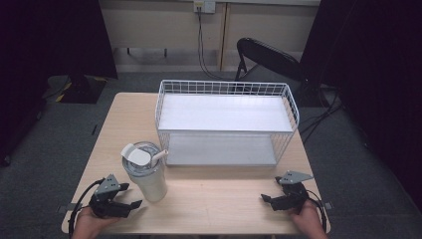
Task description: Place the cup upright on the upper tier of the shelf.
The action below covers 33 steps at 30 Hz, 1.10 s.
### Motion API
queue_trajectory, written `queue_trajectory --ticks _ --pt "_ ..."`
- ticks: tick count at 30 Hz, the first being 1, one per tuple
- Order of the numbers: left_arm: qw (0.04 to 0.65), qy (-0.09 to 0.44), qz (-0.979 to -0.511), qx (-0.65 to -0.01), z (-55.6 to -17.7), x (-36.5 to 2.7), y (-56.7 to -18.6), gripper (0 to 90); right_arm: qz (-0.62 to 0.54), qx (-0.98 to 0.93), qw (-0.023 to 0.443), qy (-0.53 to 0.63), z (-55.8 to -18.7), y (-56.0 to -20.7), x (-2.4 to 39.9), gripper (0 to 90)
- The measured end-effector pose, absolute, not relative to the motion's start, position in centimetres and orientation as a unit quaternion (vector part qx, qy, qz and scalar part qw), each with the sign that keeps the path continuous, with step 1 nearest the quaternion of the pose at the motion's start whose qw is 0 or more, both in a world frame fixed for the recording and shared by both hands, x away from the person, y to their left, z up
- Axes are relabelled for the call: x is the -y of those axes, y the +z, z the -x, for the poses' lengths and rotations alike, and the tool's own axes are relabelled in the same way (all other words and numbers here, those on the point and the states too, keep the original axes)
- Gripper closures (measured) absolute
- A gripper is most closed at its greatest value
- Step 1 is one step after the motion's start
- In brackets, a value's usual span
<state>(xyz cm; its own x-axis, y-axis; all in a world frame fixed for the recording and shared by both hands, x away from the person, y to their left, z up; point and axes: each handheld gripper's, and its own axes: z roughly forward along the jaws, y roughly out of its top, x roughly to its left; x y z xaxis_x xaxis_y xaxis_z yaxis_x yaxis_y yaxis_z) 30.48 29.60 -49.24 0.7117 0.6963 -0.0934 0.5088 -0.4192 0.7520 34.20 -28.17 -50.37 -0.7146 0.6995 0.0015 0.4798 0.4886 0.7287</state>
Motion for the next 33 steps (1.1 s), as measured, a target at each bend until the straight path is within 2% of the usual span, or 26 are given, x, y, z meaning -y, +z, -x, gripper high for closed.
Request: queue_trajectory --ticks 13,33 --pt "0.434 0.105 -0.823 -0.35 -30.9 -29.1 -47.1 16.0 -0.347 -0.85 0.149 0.368 -34.2 -50.4 28.2 10.1" --pt "0.494 0.121 -0.796 -0.328 -30.8 -28.5 -44.1 16.0 -0.347 -0.85 0.15 0.368 -34.2 -50.4 28.2 10.1"
